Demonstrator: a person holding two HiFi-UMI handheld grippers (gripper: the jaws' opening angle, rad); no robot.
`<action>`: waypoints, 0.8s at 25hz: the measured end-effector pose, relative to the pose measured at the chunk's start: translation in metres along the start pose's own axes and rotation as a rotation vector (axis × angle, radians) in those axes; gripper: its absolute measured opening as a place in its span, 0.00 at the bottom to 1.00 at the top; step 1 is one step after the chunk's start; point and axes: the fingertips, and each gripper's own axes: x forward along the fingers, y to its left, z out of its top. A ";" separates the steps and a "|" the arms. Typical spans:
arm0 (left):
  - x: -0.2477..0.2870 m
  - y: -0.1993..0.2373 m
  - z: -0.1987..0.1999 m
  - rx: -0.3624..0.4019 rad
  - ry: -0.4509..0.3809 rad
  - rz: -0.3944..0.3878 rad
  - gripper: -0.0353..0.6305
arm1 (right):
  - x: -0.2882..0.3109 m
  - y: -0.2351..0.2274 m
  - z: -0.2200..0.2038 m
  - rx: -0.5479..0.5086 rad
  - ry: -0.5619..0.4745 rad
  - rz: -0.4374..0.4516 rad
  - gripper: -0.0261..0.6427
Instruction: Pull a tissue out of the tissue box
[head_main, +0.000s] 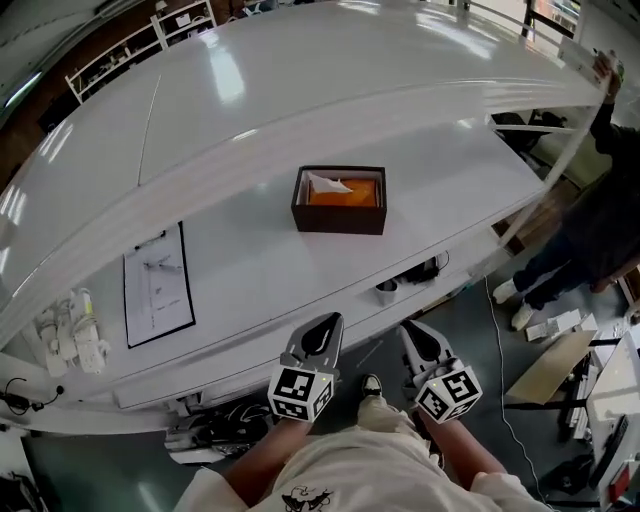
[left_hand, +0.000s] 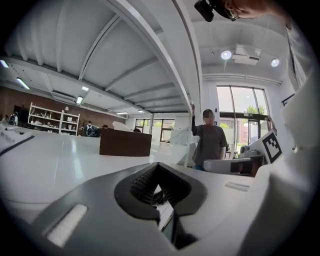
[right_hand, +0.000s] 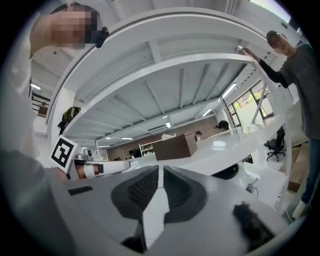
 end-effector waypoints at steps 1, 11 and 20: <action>0.013 0.001 0.004 -0.004 -0.004 0.009 0.06 | 0.010 -0.010 0.006 -0.003 0.001 0.017 0.06; 0.067 0.008 0.024 -0.055 -0.017 0.068 0.06 | 0.061 -0.053 0.027 -0.001 0.032 0.098 0.06; 0.074 0.038 0.052 -0.013 -0.028 0.063 0.06 | 0.092 -0.034 0.044 -0.032 0.035 0.132 0.06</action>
